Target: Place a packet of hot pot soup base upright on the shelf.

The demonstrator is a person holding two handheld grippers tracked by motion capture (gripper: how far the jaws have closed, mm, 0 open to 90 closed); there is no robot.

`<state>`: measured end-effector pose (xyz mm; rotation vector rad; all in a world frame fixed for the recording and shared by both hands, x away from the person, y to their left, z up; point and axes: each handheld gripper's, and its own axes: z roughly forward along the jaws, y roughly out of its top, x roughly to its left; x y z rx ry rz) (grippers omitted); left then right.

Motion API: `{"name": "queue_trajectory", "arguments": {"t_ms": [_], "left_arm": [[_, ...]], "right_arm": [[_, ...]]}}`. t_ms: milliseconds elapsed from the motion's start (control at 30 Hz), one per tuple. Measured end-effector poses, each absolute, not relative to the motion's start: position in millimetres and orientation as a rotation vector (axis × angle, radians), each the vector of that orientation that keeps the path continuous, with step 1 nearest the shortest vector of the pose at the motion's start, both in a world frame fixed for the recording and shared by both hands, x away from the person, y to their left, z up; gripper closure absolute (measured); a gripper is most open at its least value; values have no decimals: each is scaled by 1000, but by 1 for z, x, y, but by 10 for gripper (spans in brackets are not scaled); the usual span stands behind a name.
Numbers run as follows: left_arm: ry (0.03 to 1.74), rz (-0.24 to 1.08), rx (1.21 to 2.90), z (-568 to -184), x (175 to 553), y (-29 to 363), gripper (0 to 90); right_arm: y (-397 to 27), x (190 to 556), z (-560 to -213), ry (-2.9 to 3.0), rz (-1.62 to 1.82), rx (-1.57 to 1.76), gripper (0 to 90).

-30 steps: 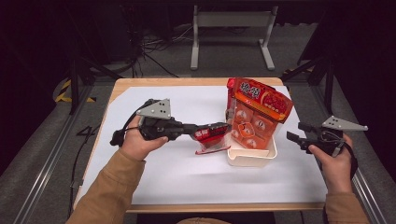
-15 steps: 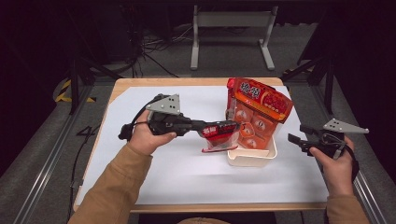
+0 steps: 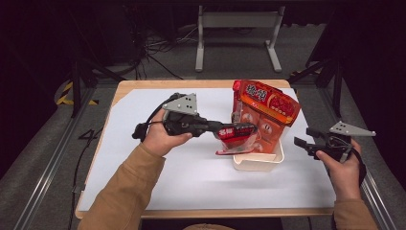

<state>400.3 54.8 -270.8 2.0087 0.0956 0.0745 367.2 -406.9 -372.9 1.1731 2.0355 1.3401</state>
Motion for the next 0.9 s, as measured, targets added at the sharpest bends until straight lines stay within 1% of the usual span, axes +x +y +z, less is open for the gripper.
{"name": "queue_trajectory", "arguments": {"t_ms": [900], "left_arm": [[32, 47, 1985, -273, 406, 14, 900]], "right_arm": [[-409, 369, -373, 2029, 1353, 1174, 292]]}}
